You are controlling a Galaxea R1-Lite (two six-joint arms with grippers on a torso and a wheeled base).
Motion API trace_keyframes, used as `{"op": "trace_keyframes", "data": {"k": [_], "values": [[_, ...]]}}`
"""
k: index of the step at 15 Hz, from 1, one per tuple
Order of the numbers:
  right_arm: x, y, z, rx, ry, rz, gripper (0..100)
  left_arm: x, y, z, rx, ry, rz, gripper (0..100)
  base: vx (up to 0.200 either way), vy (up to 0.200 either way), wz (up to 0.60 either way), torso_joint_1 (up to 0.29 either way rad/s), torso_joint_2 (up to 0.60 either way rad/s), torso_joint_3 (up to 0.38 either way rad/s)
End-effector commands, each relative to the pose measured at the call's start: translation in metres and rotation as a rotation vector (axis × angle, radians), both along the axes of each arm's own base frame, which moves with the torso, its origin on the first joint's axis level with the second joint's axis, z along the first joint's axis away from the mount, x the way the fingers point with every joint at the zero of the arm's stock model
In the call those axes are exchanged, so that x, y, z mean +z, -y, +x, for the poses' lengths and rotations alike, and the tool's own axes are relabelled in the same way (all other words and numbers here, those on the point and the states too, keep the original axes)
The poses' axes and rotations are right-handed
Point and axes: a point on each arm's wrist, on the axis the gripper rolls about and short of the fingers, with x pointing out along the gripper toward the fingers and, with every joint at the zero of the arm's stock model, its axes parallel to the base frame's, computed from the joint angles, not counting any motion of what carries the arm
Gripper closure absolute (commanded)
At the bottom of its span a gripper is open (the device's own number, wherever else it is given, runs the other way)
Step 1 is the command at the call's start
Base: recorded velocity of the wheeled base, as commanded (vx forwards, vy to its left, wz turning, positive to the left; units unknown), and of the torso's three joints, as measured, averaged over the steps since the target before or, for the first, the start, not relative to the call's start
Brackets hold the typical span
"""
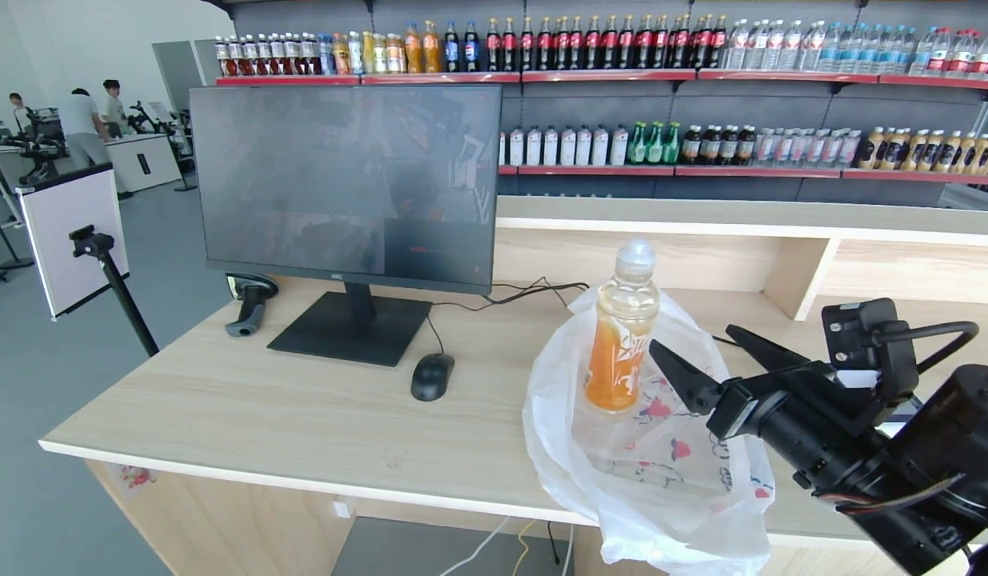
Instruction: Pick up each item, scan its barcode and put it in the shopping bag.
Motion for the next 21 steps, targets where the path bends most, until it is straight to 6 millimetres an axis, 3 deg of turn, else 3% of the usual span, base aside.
{"op": "trace_keyframes", "data": {"k": [1,7,11,14,16,21], "values": [[-0.008,0.003,-0.007,0.026,-0.023,-0.050,0,0.000,0.000,0.000,0.000,0.001,-0.002,0,-0.200,0.000,0.00,0.027,0.01,0.002],[-0.009,0.004,-0.009,0.075,-0.028,-0.062,0,0.000,0.000,0.000,0.000,0.001,0.000,0,-0.033,0.000,0.00,0.000,0.00,-0.001],[-0.009,0.008,-0.008,0.059,-0.034,-0.049,0,0.000,0.000,0.000,0.000,0.001,-0.002,0,0.000,0.000,-0.60,0.007,0.00,-0.002],[-0.007,0.014,-0.020,0.060,-0.021,-0.067,0,0.000,0.000,0.000,0.000,0.001,-0.002,0,0.000,0.000,-0.40,0.006,0.00,0.003],[-0.009,0.021,-0.030,0.054,-0.028,-0.089,0,0.000,0.000,0.000,0.000,0.001,-0.003,0,0.000,-0.200,0.00,0.002,0.00,0.000],[0.004,0.032,-0.017,-0.027,0.032,-0.063,0,0.000,0.000,0.000,0.001,0.001,-0.005,0,0.000,-0.200,0.00,0.003,0.00,0.000]]}}
